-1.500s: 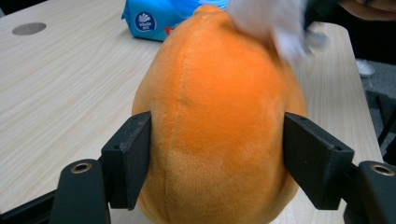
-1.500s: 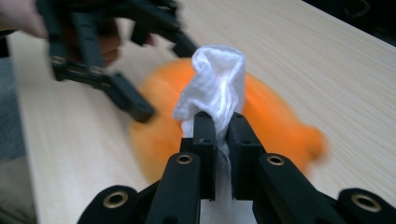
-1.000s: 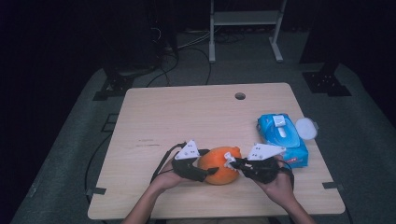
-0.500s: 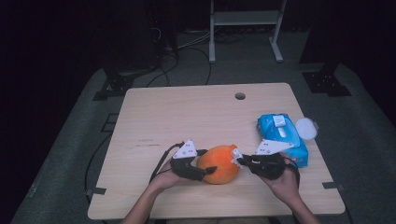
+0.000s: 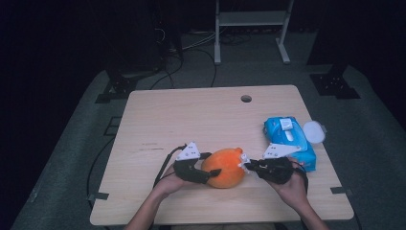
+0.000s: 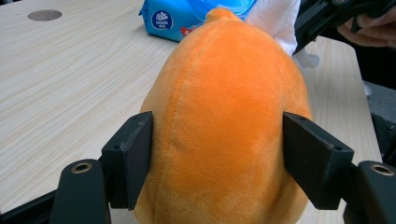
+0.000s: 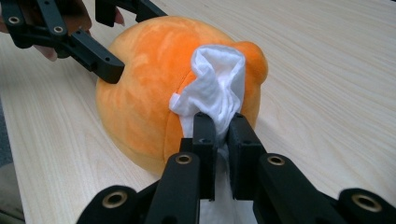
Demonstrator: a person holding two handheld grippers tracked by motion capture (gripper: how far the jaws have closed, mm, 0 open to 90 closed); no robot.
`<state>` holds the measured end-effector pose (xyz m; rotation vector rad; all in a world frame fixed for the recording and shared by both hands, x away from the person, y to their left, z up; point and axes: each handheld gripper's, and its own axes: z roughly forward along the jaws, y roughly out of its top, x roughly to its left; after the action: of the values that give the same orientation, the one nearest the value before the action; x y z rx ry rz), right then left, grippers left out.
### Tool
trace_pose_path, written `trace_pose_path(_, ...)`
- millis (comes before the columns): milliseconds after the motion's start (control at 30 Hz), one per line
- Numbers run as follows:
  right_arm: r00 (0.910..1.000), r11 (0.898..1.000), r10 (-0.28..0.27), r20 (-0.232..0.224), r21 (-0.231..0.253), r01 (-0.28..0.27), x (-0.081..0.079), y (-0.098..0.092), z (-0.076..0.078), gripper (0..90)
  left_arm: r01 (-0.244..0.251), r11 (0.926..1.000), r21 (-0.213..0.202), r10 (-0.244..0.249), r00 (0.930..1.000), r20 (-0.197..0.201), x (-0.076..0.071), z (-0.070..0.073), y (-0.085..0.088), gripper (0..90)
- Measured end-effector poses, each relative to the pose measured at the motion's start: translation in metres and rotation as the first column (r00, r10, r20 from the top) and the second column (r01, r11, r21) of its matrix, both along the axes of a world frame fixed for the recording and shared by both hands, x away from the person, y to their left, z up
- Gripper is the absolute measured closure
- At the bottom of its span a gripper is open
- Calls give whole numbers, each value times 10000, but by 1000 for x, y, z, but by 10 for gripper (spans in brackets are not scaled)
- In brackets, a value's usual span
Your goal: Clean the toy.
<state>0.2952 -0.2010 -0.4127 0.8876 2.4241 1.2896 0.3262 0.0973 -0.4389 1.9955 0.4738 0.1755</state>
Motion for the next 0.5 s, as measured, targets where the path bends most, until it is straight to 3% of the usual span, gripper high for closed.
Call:
trace_pose_path(100,9999,10000,-61,124,67,61,0,0,4,821,303,9995,124,-306,9992,243,-4,1,-4,299)
trace_pose_path(300,9990,9982,-205,394,572,183,3,-5,15,821,1147,9912,659,-1205,9884,923,-16,4,-14,307)
trace_pose_path(500,9998,9978,-179,-26,639,180,4,-9,7,820,822,9966,116,-825,9959,376,-11,7,-11,239)
